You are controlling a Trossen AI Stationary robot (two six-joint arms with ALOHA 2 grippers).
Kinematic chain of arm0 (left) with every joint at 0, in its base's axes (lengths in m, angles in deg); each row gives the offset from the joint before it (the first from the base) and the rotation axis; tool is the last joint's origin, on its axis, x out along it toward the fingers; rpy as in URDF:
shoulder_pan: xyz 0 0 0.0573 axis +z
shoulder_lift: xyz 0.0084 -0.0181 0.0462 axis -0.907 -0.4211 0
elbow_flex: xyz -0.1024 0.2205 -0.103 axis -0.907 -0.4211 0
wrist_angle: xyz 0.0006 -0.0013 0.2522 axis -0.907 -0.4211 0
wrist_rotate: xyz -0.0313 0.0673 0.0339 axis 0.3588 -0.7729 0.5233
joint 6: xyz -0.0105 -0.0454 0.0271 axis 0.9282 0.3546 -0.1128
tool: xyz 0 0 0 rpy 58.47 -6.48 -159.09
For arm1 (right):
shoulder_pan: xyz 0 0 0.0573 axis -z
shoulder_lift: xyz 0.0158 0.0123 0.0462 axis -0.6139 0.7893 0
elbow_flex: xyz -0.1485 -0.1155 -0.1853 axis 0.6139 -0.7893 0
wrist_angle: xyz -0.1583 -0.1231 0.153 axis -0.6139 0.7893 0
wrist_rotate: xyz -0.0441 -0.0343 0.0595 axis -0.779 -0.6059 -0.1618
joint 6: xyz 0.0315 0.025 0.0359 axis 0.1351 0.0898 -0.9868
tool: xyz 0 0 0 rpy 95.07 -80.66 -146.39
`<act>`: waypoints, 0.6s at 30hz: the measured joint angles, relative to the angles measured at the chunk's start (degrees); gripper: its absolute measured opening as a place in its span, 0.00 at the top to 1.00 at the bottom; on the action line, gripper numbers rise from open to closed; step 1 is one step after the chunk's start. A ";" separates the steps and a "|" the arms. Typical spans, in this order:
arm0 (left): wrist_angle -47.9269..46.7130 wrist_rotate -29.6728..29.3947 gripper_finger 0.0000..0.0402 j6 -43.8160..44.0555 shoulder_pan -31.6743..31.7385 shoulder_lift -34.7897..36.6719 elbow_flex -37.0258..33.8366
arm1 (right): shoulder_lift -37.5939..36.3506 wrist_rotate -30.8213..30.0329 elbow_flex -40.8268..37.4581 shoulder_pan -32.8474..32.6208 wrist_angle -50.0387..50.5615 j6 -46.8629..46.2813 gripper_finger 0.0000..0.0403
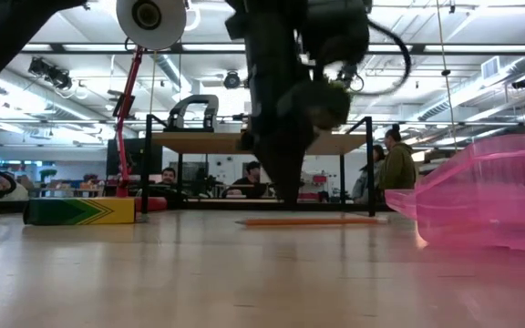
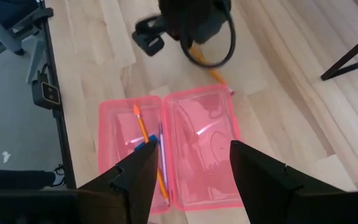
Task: Pack school essentials
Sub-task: Put the orange pencil into the pink supply box
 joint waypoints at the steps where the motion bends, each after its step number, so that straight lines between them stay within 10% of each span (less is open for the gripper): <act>1: -0.41 -0.27 1.00 0.43 -0.10 0.76 0.10 | 0.02 0.00 0.00 0.00 0.02 0.01 0.49; 18: -13.01 -6.93 0.97 -0.68 -1.16 4.97 0.30 | 0.02 -2.34 0.00 0.00 -0.02 1.03 0.49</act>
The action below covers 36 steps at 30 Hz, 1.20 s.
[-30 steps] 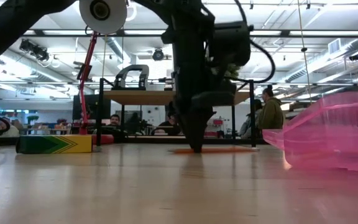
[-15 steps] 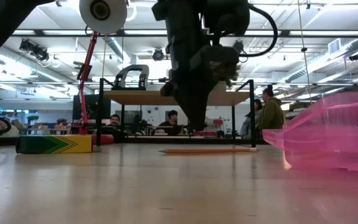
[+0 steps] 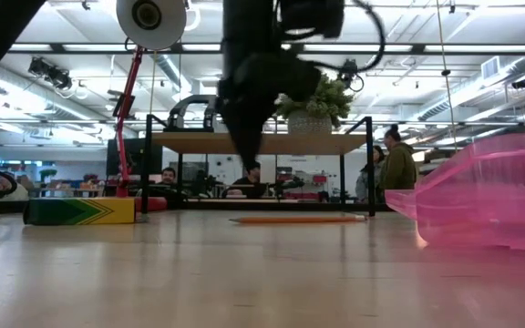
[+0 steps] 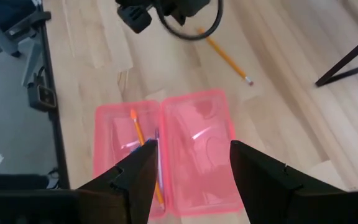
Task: Pack school essentials
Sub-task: Put the orange pencil into the pink supply box
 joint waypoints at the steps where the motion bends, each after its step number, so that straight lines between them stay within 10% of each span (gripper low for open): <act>1: -1.81 -1.33 0.97 -1.88 0.02 -0.19 0.00 | 0.00 -0.91 0.00 0.02 0.00 0.29 0.49; 10: 0.95 1.98 0.99 -7.16 2.68 0.42 -8.64 | 0.00 -5.52 0.00 0.79 -0.22 2.80 0.54; 20: 15.76 2.72 1.00 -2.31 2.20 9.59 -21.12 | -0.02 -2.96 0.00 6.97 -0.36 15.61 0.97; 36: 57.35 1.47 1.00 0.22 0.28 30.26 -52.95 | 0.10 25.14 -5.27 38.80 -24.07 46.45 0.99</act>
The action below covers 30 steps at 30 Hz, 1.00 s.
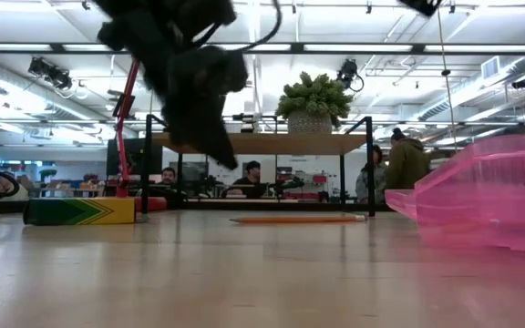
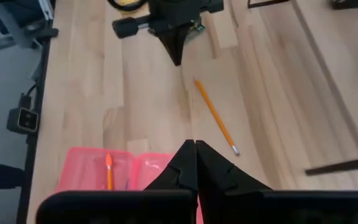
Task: Pack school essentials
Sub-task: Put the orange pencil into the pink supply box
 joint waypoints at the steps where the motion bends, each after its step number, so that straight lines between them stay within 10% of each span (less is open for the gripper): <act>1: 1.61 -0.39 1.00 1.25 0.00 0.13 -1.59 | 0.00 1.40 -1.67 1.49 -1.70 0.37 0.99; 16: 15.18 -6.29 1.00 -1.50 1.39 -1.19 -7.72 | 0.03 7.05 -17.23 10.92 -13.23 0.21 0.99; 23: 14.02 -6.10 1.00 17.12 4.49 -2.40 -7.79 | 0.03 12.41 -20.55 14.98 -14.06 3.34 0.99; 30: 13.70 -2.08 1.00 13.46 3.86 -2.40 -7.79 | 0.33 16.65 -20.72 18.90 -15.84 12.71 0.98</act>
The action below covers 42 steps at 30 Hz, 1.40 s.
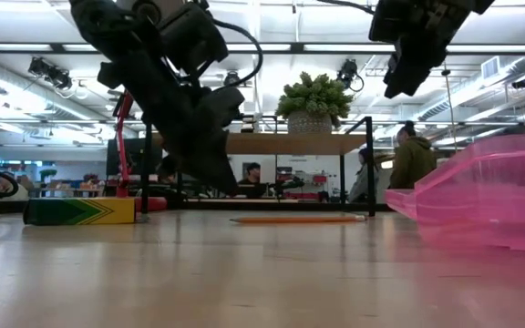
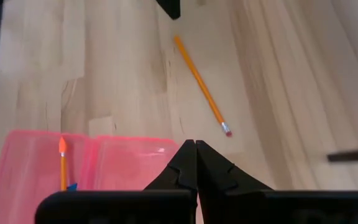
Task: Pack school essentials
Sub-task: Put the orange pencil into the pink supply box
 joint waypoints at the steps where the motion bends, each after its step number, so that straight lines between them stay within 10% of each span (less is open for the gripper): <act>1: -0.06 0.32 1.00 -2.55 -0.30 0.00 0.00 | 0.16 0.91 0.00 0.74 -0.27 1.55 0.98; 42: 2.75 1.63 0.99 -18.44 -0.08 -5.60 0.12 | 8.71 8.03 0.00 5.77 -5.76 4.84 0.98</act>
